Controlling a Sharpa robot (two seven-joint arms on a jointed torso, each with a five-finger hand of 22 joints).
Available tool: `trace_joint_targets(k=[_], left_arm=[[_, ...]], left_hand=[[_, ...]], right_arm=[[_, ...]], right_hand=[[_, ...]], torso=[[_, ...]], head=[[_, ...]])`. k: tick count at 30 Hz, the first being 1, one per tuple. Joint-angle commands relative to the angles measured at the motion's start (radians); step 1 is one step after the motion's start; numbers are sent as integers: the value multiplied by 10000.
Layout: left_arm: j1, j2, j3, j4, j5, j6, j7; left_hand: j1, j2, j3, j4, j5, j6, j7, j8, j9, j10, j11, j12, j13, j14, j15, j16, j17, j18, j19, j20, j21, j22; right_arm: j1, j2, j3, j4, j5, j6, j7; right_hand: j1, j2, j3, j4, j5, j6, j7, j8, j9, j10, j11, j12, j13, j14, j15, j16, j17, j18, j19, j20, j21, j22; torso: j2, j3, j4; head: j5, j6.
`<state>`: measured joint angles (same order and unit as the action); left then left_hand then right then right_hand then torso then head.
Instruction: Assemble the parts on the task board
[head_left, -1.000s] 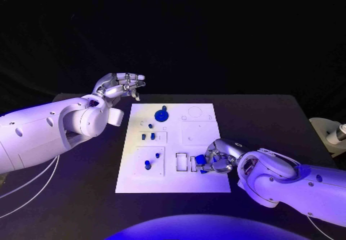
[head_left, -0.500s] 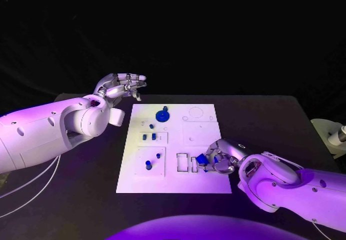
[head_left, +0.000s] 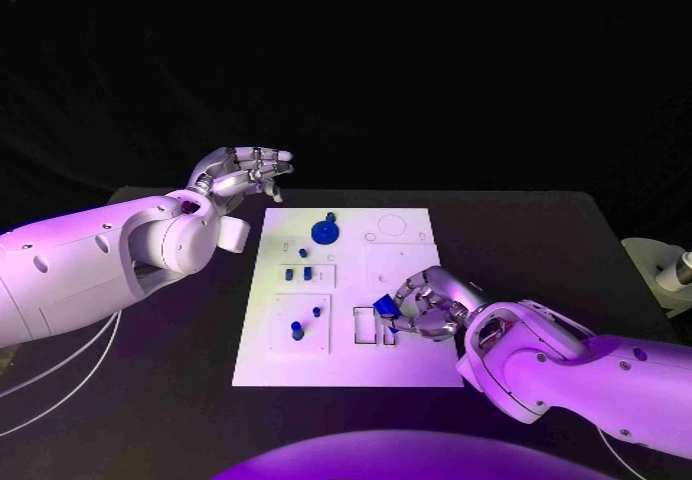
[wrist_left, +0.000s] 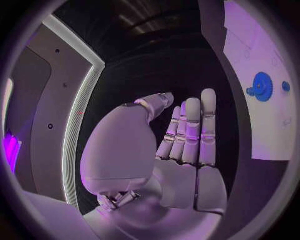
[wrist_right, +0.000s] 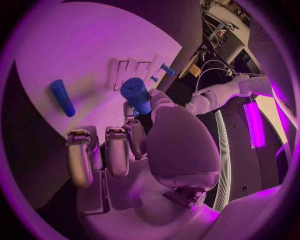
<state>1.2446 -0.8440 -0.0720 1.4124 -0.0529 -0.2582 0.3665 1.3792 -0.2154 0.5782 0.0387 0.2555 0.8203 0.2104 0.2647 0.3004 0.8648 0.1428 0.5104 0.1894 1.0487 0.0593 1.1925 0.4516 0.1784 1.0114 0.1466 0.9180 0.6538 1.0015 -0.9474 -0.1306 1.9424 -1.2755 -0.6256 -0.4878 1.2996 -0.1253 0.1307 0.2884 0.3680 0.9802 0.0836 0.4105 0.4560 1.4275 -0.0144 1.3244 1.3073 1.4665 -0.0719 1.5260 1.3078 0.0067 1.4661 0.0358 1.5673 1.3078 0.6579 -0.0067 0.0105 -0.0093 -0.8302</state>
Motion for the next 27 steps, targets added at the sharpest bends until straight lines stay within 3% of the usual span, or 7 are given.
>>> trace_joint_targets(k=[1,5,11,14,23,27], left_arm=[[5,22,8,32,89,161,31],[5,24,8,39,93,171,11],[5,31,8,48,95,163,-10],[6,30,8,55,95,168,-20],[6,31,8,72,95,175,-27],[6,31,8,73,95,179,-38]], left_hand=[[-60,47,-5,30,37,-71,14,39,4,-48,-2,58,-14,-60,6,53,-11,72,-44,15,-27,-13],[-60,41,-5,29,39,-89,19,39,0,-64,2,62,-17,-62,8,56,-16,72,-43,14,-28,-14],[-49,27,0,23,44,-158,34,33,-12,-126,17,77,-29,-67,16,67,-32,70,-38,16,-31,-17],[-51,22,-2,23,43,-175,40,33,-15,-142,21,82,-32,-67,19,71,-36,70,-37,17,-32,-18],[-53,24,-1,27,43,-183,43,34,-16,-151,24,86,-33,-68,21,73,-39,69,-36,19,-33,-19],[-53,24,-1,27,43,-183,43,34,-16,-151,24,86,-33,-68,21,73,-39,69,-36,19,-33,-19]], right_arm=[[8,112,3,-48,877,143,170],[14,298,3,-197,1024,628,63],[16,612,2,-449,998,1314,-162],[18,725,1,-570,907,1531,-256],[21,935,1,-809,541,1546,-347],[21,1014,2,-902,466,1446,-348]], right_hand=[[244,380,151,37,36,327,-254,251,258,-15,-30,-58,-11,776,-94,38,1202,-67,1047,-99,35,2630],[-95,348,221,41,-98,353,-250,292,291,-3,-22,-83,-2,775,-86,33,1194,-67,1047,-97,35,2630],[-760,322,317,44,-310,448,-290,452,421,34,-50,-121,29,778,-104,32,1214,-67,1047,-101,35,2630],[-989,251,287,35,-94,458,-307,515,483,65,-63,-102,75,782,-116,36,1234,-67,1047,-115,35,2630],[-1298,224,246,45,-183,531,-354,669,603,193,-104,68,282,799,-148,60,1323,-67,1047,-141,35,2630],[-1601,181,129,45,-535,529,-364,754,679,217,-112,73,321,803,-158,64,1342,-67,1047,-156,35,2630]], torso=[[-5,-13,-1],[-9,-27,-11],[-10,-9,6],[-16,-16,3],[3,-1,-4],[6,-1,-17]], head=[[8,-15],[40,-34],[50,-58],[66,-63],[81,-47],[92,-43]])
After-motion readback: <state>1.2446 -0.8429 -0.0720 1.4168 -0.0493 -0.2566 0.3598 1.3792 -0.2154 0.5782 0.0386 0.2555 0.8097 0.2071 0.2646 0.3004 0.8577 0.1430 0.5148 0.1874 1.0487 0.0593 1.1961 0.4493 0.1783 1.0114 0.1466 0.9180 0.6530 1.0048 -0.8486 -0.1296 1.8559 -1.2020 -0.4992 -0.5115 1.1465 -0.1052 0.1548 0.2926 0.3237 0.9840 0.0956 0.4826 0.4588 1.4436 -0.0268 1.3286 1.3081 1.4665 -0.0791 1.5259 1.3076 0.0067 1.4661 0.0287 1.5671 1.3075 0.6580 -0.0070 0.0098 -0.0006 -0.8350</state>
